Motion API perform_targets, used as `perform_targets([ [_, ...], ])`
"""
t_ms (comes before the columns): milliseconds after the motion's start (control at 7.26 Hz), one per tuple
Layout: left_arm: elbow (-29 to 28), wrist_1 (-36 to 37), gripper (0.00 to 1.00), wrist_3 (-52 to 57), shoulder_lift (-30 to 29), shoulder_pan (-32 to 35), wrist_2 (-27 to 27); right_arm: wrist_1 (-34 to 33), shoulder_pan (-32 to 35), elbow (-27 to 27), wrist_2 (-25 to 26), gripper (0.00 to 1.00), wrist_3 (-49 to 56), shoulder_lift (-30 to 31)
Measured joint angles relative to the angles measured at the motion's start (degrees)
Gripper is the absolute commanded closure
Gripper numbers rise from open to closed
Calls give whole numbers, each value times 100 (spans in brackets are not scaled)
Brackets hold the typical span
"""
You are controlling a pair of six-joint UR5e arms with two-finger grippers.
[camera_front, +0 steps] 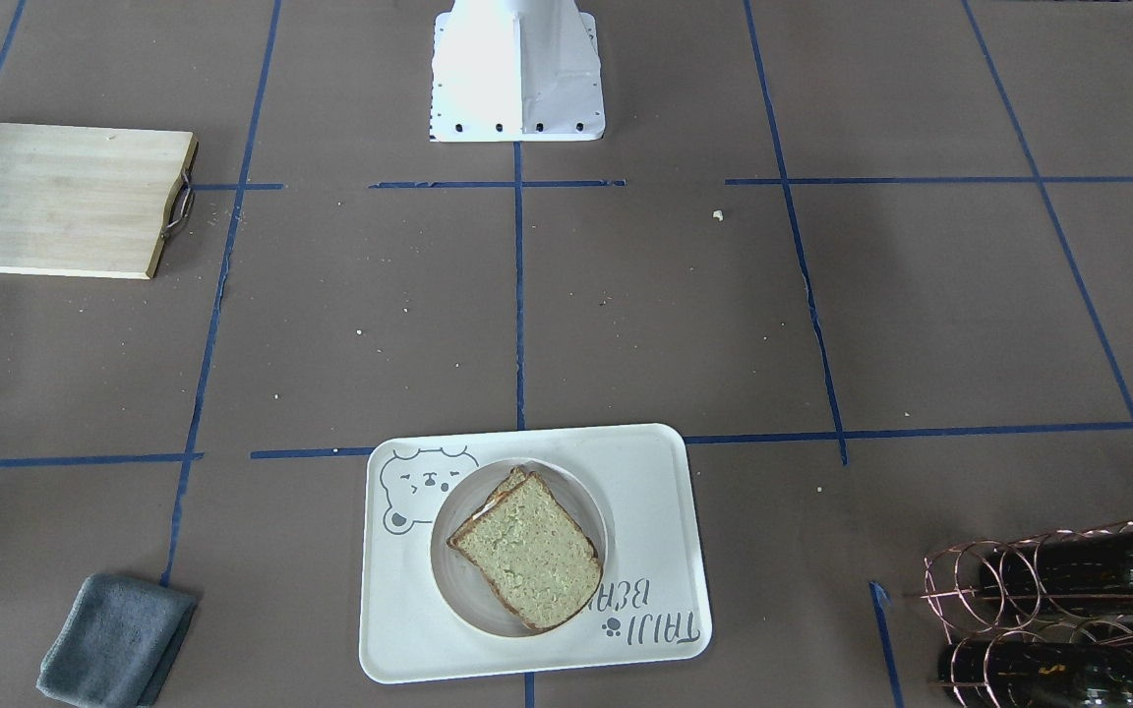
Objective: Make sandwich and place on tray
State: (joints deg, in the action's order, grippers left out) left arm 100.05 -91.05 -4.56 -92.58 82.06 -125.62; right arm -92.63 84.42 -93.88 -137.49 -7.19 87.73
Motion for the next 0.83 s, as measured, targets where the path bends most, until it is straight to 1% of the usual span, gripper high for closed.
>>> perform_targets([
  [138,-186,281,0,405,17,232,-402,-1,89,3,-98,0,11,62],
  [275,-491,395,0,870,40,430,-660,-3,178,7,-162,0,21,116],
  [413,-784,431,0,1270,52,624,-767,-6,253,11,-201,0,28,160],
  [551,-947,451,0,1508,62,742,-805,-7,295,13,-213,0,29,212],
  [826,-1020,472,0,1615,56,817,-820,0,320,16,-192,0,25,360],
])
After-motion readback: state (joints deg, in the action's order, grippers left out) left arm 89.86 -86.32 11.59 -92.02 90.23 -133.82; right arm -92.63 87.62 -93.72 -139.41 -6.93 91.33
